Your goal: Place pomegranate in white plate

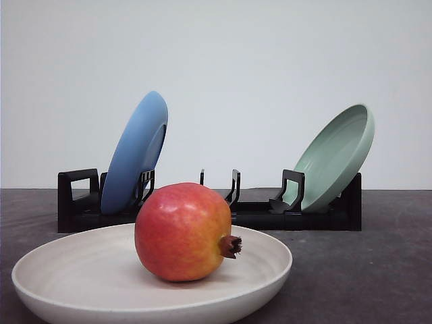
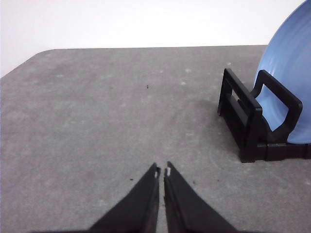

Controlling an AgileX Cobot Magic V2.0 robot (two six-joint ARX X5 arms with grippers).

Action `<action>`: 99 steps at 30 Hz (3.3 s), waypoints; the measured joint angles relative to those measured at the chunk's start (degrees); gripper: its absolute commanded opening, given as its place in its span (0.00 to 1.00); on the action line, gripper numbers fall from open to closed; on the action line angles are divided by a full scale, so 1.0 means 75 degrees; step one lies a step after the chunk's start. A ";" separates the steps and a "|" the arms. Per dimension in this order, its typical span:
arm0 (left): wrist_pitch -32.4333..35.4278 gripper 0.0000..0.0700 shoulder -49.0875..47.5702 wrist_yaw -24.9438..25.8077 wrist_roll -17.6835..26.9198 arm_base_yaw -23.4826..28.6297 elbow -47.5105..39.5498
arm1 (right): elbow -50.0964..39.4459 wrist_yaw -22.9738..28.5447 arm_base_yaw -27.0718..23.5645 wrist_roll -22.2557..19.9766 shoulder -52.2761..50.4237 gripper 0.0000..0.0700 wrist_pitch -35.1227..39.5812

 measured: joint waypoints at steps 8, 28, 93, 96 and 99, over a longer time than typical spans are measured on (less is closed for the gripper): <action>0.0000 0.00 0.0000 0.0000 0.0001 0.0001 0.0000 | 0.0000 0.0000 0.0000 0.0000 0.0000 0.00 0.0000; 0.0000 0.00 0.0000 0.0000 0.0001 0.0003 0.0000 | 0.0000 0.0000 0.0000 0.0000 0.0000 0.00 0.0000; 0.0000 0.00 0.0000 0.0000 0.0001 0.0003 0.0000 | 0.0000 0.0000 0.0000 0.0000 0.0000 0.00 0.0001; 0.0000 0.00 0.0000 0.0000 0.0003 0.0001 0.0000 | 0.0000 0.0000 0.0000 0.0000 0.0000 0.00 0.0003; 0.0000 0.00 0.0000 0.0000 0.0002 0.0001 0.0000 | 0.0000 0.0000 0.0000 0.0000 0.0000 0.00 0.0002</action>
